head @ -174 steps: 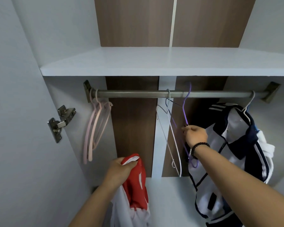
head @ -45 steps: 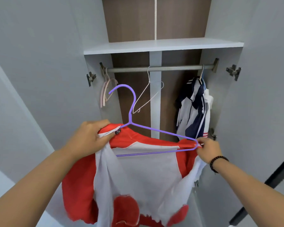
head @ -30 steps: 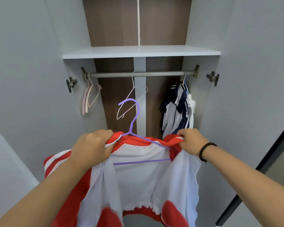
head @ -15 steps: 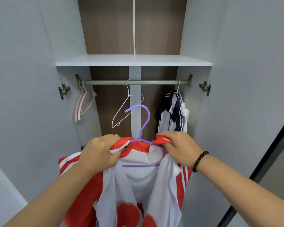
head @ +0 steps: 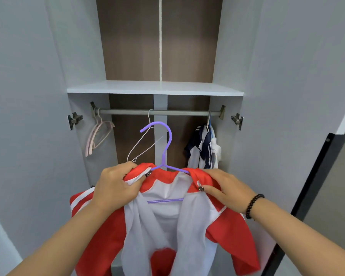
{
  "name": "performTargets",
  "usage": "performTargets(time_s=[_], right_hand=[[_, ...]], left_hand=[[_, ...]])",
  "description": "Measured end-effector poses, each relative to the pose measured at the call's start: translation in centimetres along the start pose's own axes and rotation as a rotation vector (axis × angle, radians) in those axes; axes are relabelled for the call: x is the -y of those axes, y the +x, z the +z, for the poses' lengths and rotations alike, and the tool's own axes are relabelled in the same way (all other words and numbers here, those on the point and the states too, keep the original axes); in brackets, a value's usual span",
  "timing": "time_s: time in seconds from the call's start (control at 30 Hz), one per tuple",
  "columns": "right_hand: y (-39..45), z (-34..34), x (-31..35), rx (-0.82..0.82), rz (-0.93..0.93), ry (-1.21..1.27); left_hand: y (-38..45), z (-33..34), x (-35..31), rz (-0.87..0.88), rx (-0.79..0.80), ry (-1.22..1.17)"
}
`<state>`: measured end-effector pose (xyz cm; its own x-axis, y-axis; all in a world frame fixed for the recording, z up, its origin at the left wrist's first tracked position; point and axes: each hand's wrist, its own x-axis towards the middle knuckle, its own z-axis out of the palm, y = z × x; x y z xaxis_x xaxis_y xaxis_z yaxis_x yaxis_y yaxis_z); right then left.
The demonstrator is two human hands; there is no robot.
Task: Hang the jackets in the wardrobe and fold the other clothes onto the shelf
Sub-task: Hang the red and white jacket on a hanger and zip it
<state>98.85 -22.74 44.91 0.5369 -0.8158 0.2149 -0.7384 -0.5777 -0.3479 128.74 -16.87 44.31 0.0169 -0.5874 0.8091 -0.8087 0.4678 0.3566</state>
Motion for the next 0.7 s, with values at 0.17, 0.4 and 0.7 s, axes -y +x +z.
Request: performTargets(time_s=[0.17,0.4,0.7], right_hand=[[-1.3,0.3,-0.7,-0.156,-0.058,-0.089],[0.2,1.7,0.1,-0.248,-0.049,0.000],[7.4,3.6,-4.5,-0.283,0.246,0.166]], left_hand=[[-0.2,1.9,-2.1,-0.027,0.060,-0.018],[0.5,6.1,-3.2,-0.034,0.224,-0.033],[1.2,12.1,1.5,-0.278,0.022,-0.060]])
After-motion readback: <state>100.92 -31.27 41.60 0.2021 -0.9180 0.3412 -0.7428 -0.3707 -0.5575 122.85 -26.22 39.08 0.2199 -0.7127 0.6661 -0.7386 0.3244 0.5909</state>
